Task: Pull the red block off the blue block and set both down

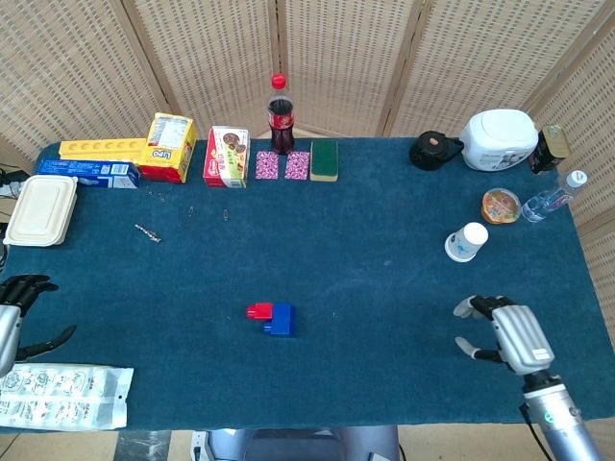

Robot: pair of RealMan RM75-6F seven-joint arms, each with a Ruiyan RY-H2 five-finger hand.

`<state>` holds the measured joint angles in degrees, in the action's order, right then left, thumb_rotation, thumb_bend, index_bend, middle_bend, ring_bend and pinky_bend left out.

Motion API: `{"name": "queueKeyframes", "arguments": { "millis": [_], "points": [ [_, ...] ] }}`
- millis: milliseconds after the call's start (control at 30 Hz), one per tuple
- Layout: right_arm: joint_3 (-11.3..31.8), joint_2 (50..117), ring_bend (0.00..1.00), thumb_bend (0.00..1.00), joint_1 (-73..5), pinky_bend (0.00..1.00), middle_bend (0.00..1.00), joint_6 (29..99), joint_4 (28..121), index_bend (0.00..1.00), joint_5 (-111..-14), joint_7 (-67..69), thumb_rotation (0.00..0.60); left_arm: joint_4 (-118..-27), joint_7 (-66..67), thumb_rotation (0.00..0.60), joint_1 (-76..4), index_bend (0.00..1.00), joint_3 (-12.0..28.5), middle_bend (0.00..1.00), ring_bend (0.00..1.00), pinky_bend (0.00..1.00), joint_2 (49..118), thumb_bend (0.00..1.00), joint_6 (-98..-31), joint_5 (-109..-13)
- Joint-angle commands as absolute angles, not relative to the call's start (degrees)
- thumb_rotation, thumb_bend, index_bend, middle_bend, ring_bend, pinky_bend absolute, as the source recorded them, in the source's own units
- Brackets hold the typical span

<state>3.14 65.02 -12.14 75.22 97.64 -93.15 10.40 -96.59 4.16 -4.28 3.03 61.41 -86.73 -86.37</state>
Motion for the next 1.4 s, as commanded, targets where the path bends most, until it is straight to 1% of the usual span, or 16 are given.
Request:
{"name": "queueKeyframes", "arguments": {
  "millis": [33, 267, 433, 533, 1000, 1400],
  "points": [
    [3.2, 66.8, 0.48, 0.27, -16.4, 0.42, 0.45, 70.5, 98.8, 0.39, -94.9, 14.2, 0.600, -96.7, 3.7, 0.416, -4.5, 0.35, 3.4, 0.31, 0.23, 0.29, 61.3, 0.20, -86.0, -85.4],
    [3.4, 70.7, 0.42, 0.20, -22.9, 0.41, 0.38, 63.2, 99.1, 0.29, -96.4, 18.5, 0.600, -96.9, 4.3, 0.416, -5.0, 0.35, 3.7, 0.31, 0.23, 0.29, 60.9, 0.20, -85.4, -84.9],
    [4.0, 74.1, 0.35, 0.17, -27.1, 0.39, 0.30, 58.0, 98.8, 0.18, -95.5, 17.7, 0.600, -97.0, 4.6, 0.416, -5.5, 0.35, 3.9, 0.31, 0.23, 0.29, 60.8, 0.20, -84.9, -84.5],
    [4.6, 76.5, 0.32, 0.17, -29.1, 0.37, 0.27, 55.6, 98.4, 0.14, -93.9, 16.0, 0.600, -96.7, 4.5, 0.416, -5.7, 0.35, 4.1, 0.31, 0.23, 0.29, 60.9, 0.20, -84.5, -84.1],
    [8.0, 85.6, 0.24, 0.16, -35.5, 0.31, 0.20, 48.3, 96.7, 0.06, -83.7, 5.5, 0.600, -96.0, 4.3, 0.423, -6.8, 0.36, 4.5, 0.31, 0.23, 0.29, 60.8, 0.20, -83.5, -84.0],
    [10.7, 92.8, 0.24, 0.16, -40.1, 0.31, 0.19, 45.4, 92.5, 0.05, -74.6, -2.8, 0.600, -95.1, 3.0, 0.419, -6.9, 0.36, 4.5, 0.31, 0.23, 0.29, 60.4, 0.20, -83.6, -83.9]
  ]
}}
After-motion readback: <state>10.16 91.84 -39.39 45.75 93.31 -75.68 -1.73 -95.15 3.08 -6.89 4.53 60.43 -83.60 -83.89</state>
